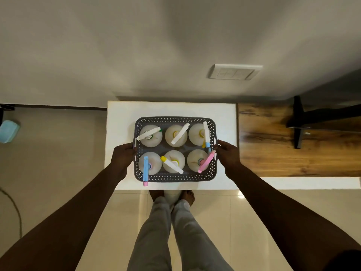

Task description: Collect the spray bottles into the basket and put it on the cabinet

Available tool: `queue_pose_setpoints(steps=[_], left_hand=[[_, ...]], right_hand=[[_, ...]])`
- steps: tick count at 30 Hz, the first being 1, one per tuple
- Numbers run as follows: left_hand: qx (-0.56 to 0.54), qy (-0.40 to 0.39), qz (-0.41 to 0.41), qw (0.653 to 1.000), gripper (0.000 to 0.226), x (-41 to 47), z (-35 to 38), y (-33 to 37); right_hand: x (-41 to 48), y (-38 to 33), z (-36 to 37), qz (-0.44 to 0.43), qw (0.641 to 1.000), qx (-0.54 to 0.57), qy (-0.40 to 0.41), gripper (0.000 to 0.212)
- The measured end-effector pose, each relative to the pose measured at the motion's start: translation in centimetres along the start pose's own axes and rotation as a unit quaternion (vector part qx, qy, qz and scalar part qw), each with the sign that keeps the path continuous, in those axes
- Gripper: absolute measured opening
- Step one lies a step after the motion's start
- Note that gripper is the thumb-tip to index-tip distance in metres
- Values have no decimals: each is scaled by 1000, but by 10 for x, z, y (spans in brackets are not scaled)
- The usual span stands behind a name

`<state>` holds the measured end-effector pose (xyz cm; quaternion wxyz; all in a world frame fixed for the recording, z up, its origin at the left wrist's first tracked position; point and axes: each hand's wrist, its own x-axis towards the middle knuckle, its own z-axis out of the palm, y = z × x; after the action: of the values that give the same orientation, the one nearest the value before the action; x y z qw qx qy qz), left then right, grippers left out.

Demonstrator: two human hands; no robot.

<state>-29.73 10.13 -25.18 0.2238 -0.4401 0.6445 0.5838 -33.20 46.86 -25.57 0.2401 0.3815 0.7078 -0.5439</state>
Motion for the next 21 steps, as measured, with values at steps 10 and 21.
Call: queue_pose_setpoints(steps=[10,21], left_hand=[[-11,-5,4,1000,31,9,2,-8],[48,34,30,998,48,-33,-7,4]], right_hand=[[2,1,6,-23,999,-33,-11,38],[-47,14,-2,-28,998,-61,8,57]])
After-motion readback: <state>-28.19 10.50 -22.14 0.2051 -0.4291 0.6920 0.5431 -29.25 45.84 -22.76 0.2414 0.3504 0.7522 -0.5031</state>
